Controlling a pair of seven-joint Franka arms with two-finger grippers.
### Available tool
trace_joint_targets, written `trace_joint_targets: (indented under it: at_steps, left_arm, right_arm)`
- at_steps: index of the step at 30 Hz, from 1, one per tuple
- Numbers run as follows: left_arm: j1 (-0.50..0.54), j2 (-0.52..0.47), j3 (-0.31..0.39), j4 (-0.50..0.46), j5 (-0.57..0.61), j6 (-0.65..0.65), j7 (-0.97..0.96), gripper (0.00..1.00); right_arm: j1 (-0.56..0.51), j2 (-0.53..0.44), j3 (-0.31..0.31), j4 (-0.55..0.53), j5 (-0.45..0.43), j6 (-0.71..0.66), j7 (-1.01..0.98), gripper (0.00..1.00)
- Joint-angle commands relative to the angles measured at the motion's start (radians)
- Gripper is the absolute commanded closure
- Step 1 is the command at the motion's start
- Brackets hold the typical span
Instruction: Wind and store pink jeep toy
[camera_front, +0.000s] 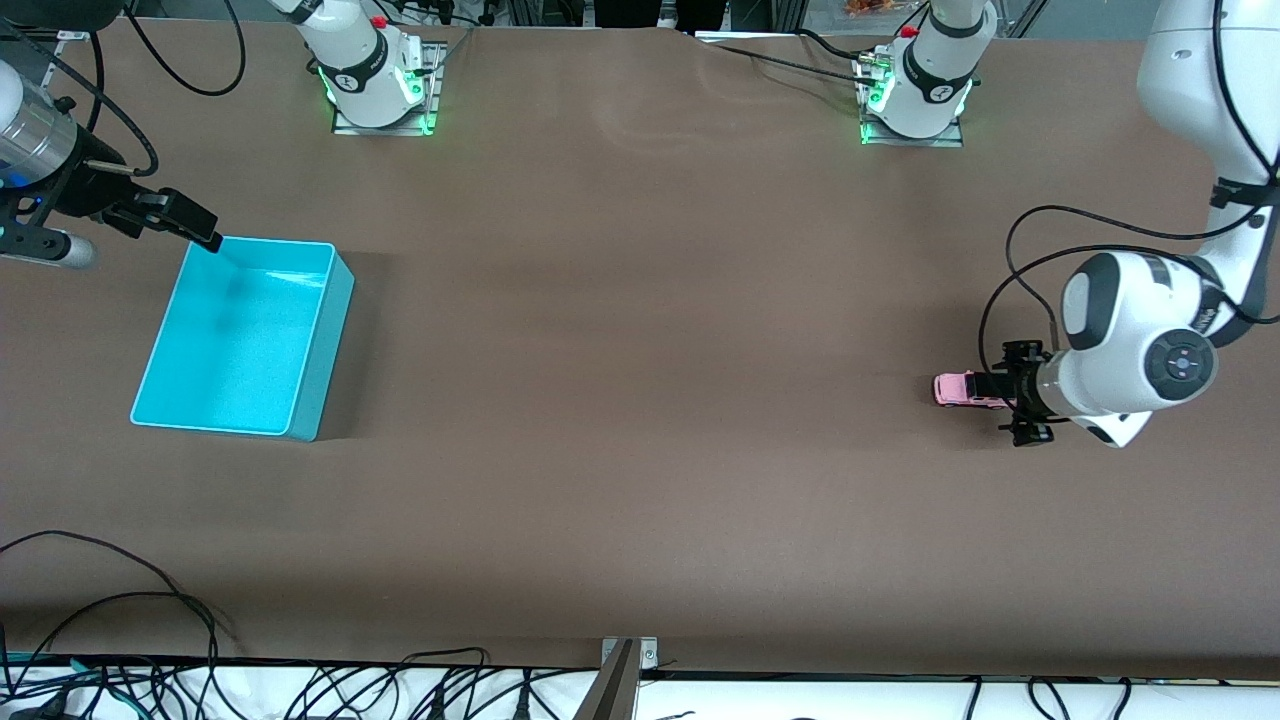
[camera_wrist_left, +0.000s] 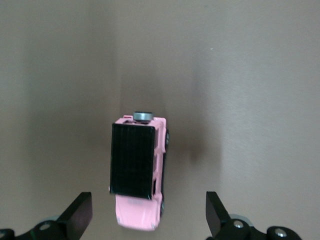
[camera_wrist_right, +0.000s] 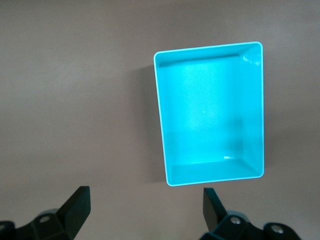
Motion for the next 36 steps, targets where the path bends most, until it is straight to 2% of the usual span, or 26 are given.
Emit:
trace_joint_targets:
  at_steps: [1,6,8,9,11,16,19,32,36]
  left_arm:
    - [0.025,-0.022,-0.002,-0.088,0.042,0.095,-0.025,0.00]
    - [0.032,-0.021,-0.002,-0.127,0.045,0.147,-0.025,0.01]
    - [0.034,-0.021,-0.002,-0.138,0.046,0.158,-0.025,0.04]
    - [0.034,-0.022,-0.002,-0.139,0.046,0.160,-0.025,0.08]
    - [0.034,-0.022,-0.002,-0.138,0.046,0.160,-0.026,0.24]
    - [0.034,-0.024,-0.002,-0.135,0.046,0.160,-0.048,0.80]
    - [0.034,-0.024,-0.002,-0.132,0.046,0.158,-0.048,1.00]
    - [-0.004,-0.105,-0.026,-0.104,0.046,0.092,-0.049,1.00]
    - [-0.034,-0.116,-0.042,-0.104,0.046,0.077,-0.106,1.00]
  right_arm:
    - [-0.004,-0.003,-0.001,0.013,-0.005,-0.017,-0.017,0.00]
    - [-0.004,-0.003,-0.001,0.013,-0.005,-0.017,-0.017,0.00]
    - [-0.004,-0.003,-0.001,0.015,-0.005,-0.017,-0.017,0.00]
    - [-0.004,-0.003,-0.001,0.013,-0.005,-0.017,-0.017,0.00]
    - [-0.004,-0.003,-0.001,0.013,-0.005,-0.017,-0.017,0.00]
    - [-0.004,-0.003,-0.001,0.013,-0.005,-0.017,-0.017,0.00]
    - [-0.004,-0.003,-0.001,0.013,-0.005,-0.017,-0.018,0.00]
    - [-0.004,-0.003,-0.001,0.013,-0.005,-0.017,-0.018,0.00]
    - [-0.004,-0.003,-0.001,0.013,-0.005,-0.017,-0.018,0.00]
